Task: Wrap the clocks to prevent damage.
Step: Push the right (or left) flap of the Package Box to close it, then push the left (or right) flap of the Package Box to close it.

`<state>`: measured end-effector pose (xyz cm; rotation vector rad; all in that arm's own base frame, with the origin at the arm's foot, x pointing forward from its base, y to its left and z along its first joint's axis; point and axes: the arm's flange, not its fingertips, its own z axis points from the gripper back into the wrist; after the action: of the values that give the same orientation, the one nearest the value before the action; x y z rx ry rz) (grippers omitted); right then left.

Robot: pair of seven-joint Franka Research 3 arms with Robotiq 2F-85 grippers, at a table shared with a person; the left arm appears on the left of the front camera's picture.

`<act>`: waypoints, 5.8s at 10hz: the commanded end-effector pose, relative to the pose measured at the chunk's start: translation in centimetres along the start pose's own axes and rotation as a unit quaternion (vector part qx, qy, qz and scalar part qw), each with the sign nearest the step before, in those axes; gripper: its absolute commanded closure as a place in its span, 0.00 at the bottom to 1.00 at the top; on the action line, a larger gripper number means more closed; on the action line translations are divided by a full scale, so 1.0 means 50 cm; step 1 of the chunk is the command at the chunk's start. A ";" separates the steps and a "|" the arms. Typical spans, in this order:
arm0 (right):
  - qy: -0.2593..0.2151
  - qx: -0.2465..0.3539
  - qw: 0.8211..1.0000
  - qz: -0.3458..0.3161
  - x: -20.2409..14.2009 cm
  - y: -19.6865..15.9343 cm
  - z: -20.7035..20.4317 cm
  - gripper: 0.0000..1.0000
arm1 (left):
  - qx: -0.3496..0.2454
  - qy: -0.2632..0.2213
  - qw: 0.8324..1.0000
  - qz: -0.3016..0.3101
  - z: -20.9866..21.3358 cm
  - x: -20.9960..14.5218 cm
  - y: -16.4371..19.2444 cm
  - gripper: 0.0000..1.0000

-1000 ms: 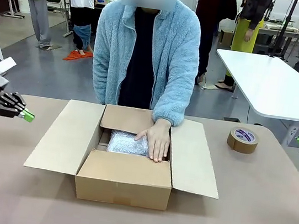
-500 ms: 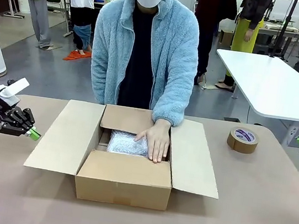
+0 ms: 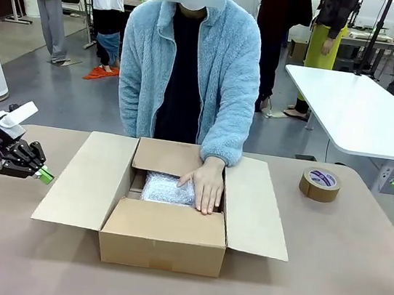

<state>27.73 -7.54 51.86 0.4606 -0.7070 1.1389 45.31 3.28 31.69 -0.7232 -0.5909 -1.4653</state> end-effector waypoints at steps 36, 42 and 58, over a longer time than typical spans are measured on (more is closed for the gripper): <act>-0.012 0.006 1.000 0.005 -0.001 -0.004 -0.004 0.99 | -0.011 -0.368 0.929 -0.048 -0.349 0.133 0.064 1.00; -0.012 0.006 1.000 0.005 -0.001 -0.004 -0.004 0.99 | -0.011 -0.368 0.929 -0.048 -0.349 0.133 0.064 1.00; -0.049 0.060 0.997 -0.005 -0.134 -0.163 -0.169 0.99 | -0.011 -0.368 0.929 -0.048 -0.349 0.133 0.064 1.00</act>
<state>33.11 -9.26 42.54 0.6107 -0.7107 1.1444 47.50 -14.15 24.96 -1.2973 -1.1922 -1.2586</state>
